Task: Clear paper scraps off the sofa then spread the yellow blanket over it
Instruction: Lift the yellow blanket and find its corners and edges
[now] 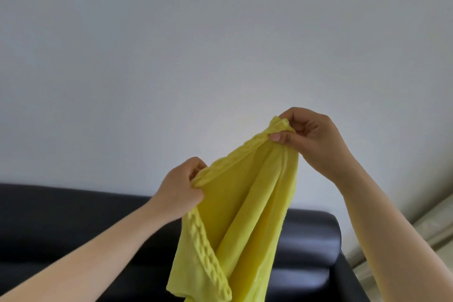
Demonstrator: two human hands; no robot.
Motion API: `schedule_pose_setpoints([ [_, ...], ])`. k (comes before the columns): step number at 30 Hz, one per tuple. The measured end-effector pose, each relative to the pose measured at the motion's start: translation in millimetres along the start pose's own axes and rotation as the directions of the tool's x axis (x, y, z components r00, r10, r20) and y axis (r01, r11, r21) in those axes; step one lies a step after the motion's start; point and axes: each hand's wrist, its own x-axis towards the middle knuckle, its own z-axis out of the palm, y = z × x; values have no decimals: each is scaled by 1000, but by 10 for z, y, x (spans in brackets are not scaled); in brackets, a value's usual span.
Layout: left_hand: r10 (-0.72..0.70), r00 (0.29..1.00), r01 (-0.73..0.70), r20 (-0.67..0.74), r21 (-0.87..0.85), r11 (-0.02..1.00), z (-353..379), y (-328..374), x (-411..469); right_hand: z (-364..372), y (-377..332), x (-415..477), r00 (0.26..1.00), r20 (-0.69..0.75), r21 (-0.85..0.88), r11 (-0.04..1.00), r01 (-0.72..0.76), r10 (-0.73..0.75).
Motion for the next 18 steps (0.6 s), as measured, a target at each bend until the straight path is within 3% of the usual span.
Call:
schedule_pose_setpoints([
  [3,-35,995,27,95,85,996,-202,-171,102,-132,70,4,990,65,140,981,-137,129],
  [6,-35,986,30,165,30,999,-240,-221,155,-180,292,27,935,86,383,855,-350,345],
  [8,-30,975,31,221,-1,1000,-195,-213,154,-166,435,93,882,76,427,784,-450,465],
  [11,-37,955,38,296,3,999,-138,-236,113,-214,600,304,859,20,242,832,-500,511],
  [15,-45,939,62,340,-39,997,-121,-299,39,-247,713,682,870,-74,-228,842,-490,487],
  [17,-32,944,44,330,-31,999,-112,-327,18,-78,654,801,894,-30,-287,853,-436,448],
  [18,-36,945,47,326,-27,999,-113,-353,15,37,591,829,904,26,-227,883,-411,427],
])
